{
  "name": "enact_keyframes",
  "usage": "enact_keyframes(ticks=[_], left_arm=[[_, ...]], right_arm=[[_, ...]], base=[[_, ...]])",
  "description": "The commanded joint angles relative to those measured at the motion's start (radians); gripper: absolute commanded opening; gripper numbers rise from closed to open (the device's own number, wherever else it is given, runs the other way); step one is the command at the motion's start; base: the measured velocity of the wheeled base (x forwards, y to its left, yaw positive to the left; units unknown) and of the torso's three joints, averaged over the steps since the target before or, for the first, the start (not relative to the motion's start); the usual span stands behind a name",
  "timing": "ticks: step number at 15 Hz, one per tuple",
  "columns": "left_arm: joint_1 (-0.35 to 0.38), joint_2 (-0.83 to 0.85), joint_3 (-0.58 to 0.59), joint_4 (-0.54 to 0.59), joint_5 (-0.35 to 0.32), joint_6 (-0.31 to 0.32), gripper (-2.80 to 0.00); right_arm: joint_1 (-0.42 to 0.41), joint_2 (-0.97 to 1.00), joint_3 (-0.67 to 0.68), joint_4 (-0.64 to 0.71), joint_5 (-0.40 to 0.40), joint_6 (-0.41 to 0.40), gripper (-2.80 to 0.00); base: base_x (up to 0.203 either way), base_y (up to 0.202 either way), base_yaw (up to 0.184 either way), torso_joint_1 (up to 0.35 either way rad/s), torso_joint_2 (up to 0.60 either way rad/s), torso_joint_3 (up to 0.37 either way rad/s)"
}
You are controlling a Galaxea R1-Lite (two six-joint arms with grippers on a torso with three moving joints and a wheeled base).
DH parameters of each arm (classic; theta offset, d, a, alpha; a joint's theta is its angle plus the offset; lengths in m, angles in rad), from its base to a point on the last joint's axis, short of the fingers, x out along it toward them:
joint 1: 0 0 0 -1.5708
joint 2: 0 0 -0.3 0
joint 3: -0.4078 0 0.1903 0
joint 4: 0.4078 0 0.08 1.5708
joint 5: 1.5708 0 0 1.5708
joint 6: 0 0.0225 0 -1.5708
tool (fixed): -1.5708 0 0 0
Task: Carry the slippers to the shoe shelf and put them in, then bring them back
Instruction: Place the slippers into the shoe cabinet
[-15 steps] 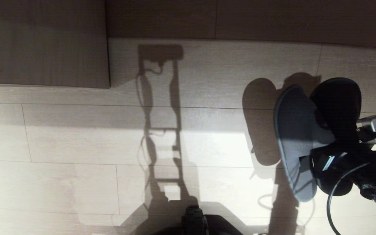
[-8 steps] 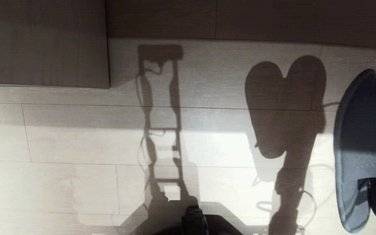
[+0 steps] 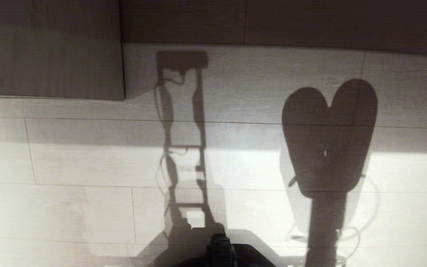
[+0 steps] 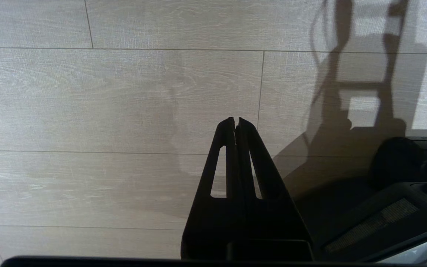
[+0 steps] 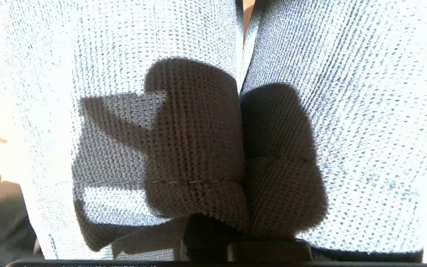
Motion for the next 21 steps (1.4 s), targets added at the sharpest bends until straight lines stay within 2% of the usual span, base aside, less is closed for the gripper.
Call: enact_keyframes(ticks=[1,5,7,9,14,16,21], left_arm=[[0.0,0.001,0.0,0.0,-0.001,-0.001,-2.8],[0.0,-0.001,0.0,0.0,-0.001,-0.001,-2.8],[0.0,0.001,0.0,0.0,0.001,-0.001,-2.8],[0.002,-0.001,0.0,0.0,-0.001,-0.001,-2.8],[0.0,0.001,0.0,0.0,-0.001,-0.003,-2.8],[0.0,0.001,0.0,0.0,0.001,-0.003,-2.8],[0.0,0.001,0.0,0.0,0.001,-0.003,-2.8]], right_arm=[[-0.009,-0.144,0.045,0.05,0.006,-0.002,-2.8],[-0.01,-0.244,0.178,0.139,0.037,0.004,-2.8],[-0.01,-0.242,0.232,0.142,-0.008,0.012,-2.8],[-0.012,-0.24,0.244,0.168,-0.059,0.026,-2.8],[-0.012,-0.241,0.245,0.223,-0.064,0.044,-2.8],[-0.011,-0.241,0.245,0.223,-0.07,0.109,-2.8],[-0.01,-0.241,0.245,0.221,-0.072,0.122,-2.8]], base=[[0.0,0.0,0.0,0.0,0.0,0.0],[0.0,0.0,0.0,0.0,0.0,0.0],[0.0,0.0,0.0,0.0,0.0,0.0],[0.0,0.0,0.0,0.0,0.0,0.0],[0.0,0.0,0.0,0.0,0.0,0.0],[0.0,0.0,0.0,0.001,0.0,0.017],[0.0,0.0,0.0,0.004,0.0,0.168]])
